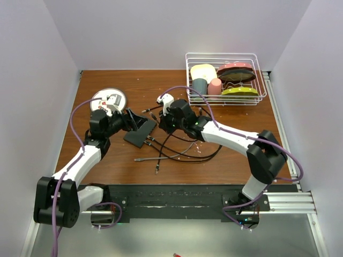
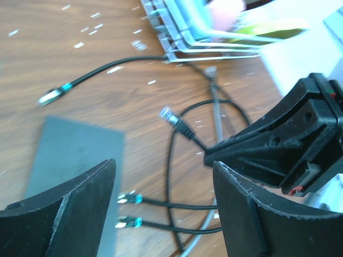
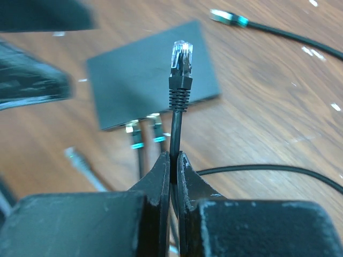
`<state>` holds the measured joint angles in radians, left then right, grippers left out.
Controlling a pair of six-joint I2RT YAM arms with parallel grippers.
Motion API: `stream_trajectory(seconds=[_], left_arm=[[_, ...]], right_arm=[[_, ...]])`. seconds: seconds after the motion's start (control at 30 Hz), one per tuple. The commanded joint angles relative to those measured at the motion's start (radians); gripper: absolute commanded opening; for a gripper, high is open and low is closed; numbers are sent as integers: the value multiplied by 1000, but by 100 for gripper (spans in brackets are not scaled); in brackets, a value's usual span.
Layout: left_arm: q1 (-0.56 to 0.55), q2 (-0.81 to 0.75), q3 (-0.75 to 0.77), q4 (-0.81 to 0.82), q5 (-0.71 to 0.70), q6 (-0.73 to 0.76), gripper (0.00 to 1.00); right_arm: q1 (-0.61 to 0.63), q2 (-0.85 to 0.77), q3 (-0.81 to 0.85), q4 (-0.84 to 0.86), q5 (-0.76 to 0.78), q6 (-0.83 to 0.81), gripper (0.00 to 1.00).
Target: Insert the plug into the switch port
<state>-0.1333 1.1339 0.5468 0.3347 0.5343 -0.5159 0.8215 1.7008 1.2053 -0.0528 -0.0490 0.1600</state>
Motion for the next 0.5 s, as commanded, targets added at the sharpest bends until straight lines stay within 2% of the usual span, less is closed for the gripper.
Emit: stream_trajectory(seconds=[0.0, 0.33, 0.47], left_arm=[[-5, -25, -16, 141, 121, -58, 77], [-5, -39, -39, 207, 164, -105, 74], [-5, -14, -42, 228, 168, -122, 69]], right_arm=[[-4, -61, -70, 103, -138, -37, 0], [-4, -136, -108, 142, -238, -50, 0], [-4, -145, -108, 140, -253, -51, 0]])
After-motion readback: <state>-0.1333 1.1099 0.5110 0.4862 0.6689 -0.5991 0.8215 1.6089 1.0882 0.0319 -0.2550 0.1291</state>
